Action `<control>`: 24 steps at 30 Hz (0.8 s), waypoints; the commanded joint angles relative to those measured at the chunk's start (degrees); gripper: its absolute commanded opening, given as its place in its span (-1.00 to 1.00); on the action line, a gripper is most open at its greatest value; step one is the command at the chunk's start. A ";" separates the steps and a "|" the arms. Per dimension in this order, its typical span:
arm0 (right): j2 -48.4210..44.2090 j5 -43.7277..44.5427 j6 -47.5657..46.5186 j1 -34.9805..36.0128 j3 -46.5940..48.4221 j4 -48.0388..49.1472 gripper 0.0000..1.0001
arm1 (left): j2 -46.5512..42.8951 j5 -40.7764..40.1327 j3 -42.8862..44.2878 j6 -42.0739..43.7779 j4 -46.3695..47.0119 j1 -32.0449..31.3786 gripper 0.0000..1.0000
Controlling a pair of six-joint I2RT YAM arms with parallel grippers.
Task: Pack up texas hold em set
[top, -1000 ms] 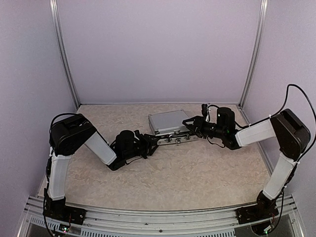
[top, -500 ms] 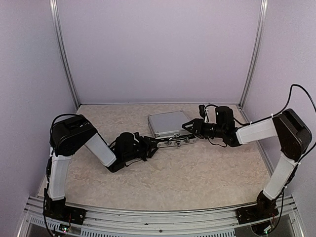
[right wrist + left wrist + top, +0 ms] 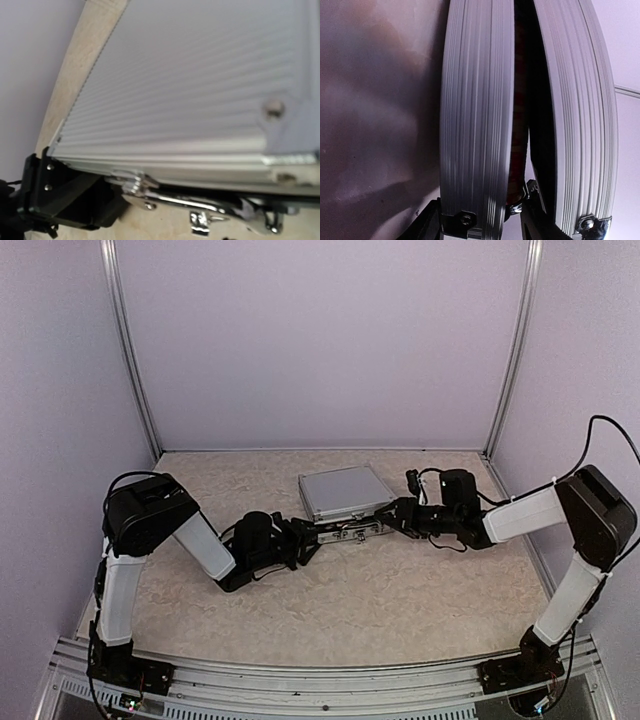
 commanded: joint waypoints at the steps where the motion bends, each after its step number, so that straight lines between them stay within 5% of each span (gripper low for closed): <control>1: 2.42 -1.81 -0.13 -0.68 1.75 2.59 0.05 | -2.92 1.16 0.55 -0.64 15.77 -0.49 0.03; 24: 11.51 -6.94 -1.04 -0.71 9.77 3.48 0.07 | -5.56 2.10 -4.67 -3.93 17.09 -1.66 0.39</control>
